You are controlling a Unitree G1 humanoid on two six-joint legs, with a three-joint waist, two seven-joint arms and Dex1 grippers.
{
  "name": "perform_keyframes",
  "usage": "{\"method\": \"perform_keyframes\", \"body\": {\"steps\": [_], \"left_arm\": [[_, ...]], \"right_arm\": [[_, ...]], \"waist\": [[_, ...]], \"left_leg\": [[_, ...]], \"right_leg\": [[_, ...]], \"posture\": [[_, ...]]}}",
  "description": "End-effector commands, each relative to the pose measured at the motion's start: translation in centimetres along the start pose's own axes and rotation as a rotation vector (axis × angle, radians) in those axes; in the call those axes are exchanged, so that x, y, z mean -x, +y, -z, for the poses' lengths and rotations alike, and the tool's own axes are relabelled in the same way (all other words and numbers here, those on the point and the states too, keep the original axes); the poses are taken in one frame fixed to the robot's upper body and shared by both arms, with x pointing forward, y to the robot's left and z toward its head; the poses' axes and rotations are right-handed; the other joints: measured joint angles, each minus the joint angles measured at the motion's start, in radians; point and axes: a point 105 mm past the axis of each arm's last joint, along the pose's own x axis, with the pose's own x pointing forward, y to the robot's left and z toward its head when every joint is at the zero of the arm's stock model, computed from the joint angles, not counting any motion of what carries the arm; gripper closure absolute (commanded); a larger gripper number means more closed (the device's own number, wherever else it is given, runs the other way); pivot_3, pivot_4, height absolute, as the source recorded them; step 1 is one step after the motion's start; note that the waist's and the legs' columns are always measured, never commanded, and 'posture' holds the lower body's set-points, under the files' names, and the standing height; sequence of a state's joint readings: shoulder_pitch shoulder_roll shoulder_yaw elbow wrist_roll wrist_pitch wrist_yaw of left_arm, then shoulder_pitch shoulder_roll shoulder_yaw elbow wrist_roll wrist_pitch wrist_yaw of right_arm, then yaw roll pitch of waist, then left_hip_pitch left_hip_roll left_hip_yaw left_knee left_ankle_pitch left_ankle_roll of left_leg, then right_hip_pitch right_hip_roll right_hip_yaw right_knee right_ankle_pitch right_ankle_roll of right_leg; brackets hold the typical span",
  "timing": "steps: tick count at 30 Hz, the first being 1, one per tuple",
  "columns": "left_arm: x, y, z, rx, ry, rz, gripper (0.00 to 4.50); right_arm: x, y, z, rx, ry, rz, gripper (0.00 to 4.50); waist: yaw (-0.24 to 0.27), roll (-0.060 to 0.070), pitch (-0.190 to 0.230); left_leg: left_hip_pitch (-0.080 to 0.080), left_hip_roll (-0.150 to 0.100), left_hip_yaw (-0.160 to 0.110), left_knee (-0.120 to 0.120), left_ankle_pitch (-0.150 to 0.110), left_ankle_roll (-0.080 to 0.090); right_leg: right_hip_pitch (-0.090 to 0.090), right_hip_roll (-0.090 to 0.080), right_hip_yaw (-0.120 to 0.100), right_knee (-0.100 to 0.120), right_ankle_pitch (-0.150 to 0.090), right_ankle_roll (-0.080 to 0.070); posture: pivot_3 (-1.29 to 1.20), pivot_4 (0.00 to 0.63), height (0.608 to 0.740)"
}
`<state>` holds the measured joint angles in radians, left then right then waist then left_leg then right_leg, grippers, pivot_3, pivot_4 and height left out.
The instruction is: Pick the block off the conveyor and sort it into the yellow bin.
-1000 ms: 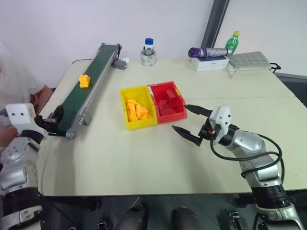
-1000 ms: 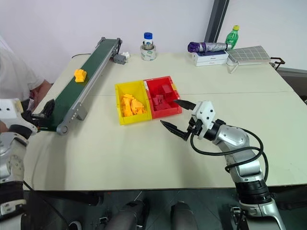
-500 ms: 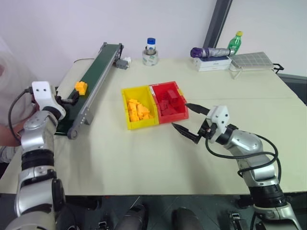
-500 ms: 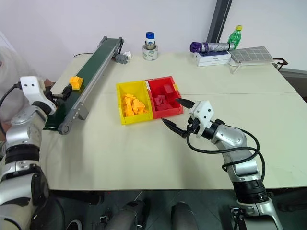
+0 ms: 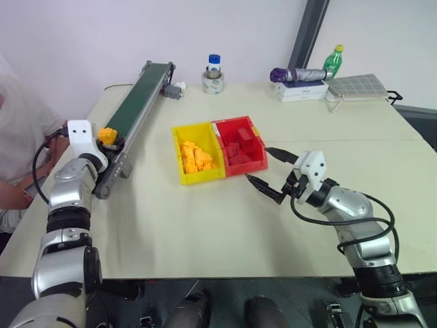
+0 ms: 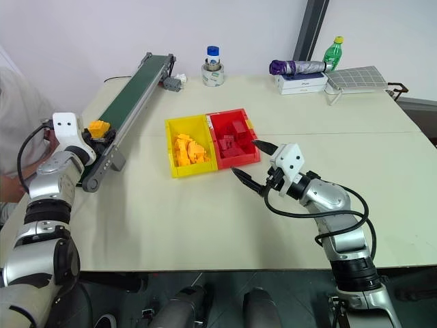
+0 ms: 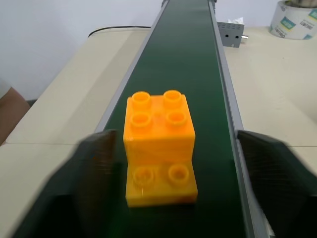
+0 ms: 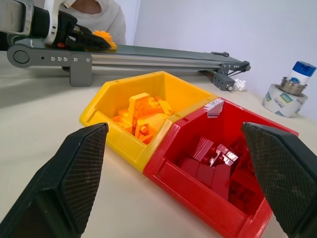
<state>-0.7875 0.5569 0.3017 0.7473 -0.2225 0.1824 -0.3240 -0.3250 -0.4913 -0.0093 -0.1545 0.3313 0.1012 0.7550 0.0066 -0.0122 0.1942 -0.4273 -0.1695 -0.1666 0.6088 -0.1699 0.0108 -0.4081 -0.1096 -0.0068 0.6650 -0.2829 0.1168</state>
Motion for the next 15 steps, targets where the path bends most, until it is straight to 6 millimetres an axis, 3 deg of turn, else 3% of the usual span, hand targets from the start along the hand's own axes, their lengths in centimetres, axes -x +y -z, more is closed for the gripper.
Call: {"method": "perform_keyframes", "body": {"steps": [1,2,3,8,15], "left_arm": [[0.1,0.4,-0.9,0.001,-0.037,-0.012,2.41],[0.2,0.4,-1.0,0.007,-0.044,-0.014,3.01],[0.2,0.4,-1.1,0.012,-0.05,-0.016,3.24],[1.0,-0.5,-3.0,-0.011,-0.145,0.039,3.19],[3.2,-7.8,-4.8,0.053,-0.262,0.35,3.19]], "right_arm": [[0.2,-0.3,-1.4,0.044,-0.037,0.009,0.0],[0.2,-0.3,-1.4,0.045,-0.035,0.008,0.0],[0.2,-0.3,-1.4,0.046,-0.034,0.007,0.0],[0.2,-0.4,-1.3,0.046,-0.032,0.006,0.0],[0.0,-0.4,-1.2,0.045,-0.032,0.003,0.0]], "waist": [[0.0,0.0,0.0],[0.0,0.0,0.0],[0.0,0.0,0.0],[-0.001,0.0,0.0],[0.005,0.0,0.0]], "left_leg": [[0.0,0.0,0.0,0.0,0.0,0.0],[0.0,0.0,0.0,0.0,0.0,0.0],[0.0,0.0,0.0,0.001,0.0,0.0],[0.0,0.0,0.0,0.001,0.0,0.0],[0.0,0.0,0.0,0.001,0.0,0.0]], "right_leg": [[0.0,0.0,0.0,0.0,0.0,0.0],[0.0,0.0,0.0,0.0,0.0,0.0],[0.0,0.0,0.0,0.0,0.0,0.0],[0.0,0.0,0.0,0.0,0.0,0.0],[0.001,0.0,0.0,0.0,0.0,0.0]], "posture": [[0.0,0.15,0.74],[0.0,0.15,0.74],[0.0,0.15,0.74],[0.0,0.15,0.74],[0.0,0.15,0.74]]}}
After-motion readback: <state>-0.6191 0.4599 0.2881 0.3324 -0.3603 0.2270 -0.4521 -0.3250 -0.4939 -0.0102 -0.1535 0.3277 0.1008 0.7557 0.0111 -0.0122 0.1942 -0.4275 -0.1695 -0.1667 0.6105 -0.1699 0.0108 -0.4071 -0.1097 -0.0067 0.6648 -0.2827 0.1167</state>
